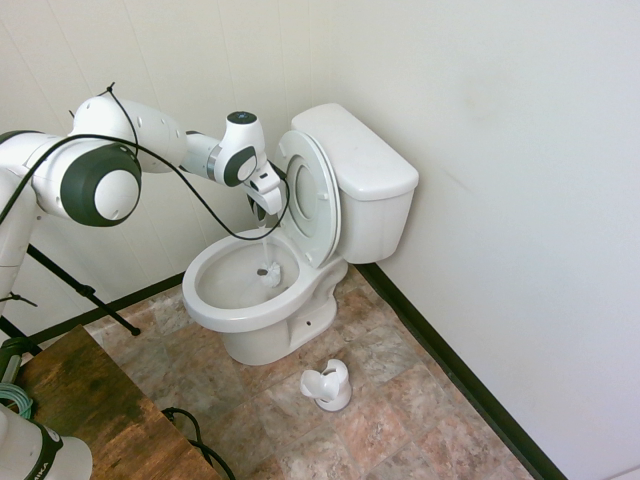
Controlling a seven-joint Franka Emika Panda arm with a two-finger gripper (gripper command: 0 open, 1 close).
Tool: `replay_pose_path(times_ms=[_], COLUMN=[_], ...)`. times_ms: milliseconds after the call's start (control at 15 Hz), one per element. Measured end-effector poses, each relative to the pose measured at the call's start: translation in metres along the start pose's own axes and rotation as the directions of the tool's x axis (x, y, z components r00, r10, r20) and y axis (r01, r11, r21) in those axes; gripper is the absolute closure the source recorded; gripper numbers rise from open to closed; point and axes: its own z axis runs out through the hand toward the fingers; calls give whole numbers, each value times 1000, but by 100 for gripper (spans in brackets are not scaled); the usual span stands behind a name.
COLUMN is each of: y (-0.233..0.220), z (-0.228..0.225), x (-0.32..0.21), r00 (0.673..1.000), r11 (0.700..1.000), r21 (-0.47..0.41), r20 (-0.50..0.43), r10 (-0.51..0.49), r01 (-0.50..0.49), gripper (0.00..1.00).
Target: Clean the toilet
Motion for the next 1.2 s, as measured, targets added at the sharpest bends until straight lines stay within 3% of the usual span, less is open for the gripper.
replay_pose_path(times_ms=[333, 667, 1200], y=[-2, 47, 147], z=[-7, -10, -15], x=[-29, -48, 11], r00=[999, 997, 995], r11=[999, 998, 998], r21=[-7, -50, -44], r20=[22, 55, 91], r10=[-35, -46, 40], r01=[36, 49, -36], gripper=[100, 100, 100])
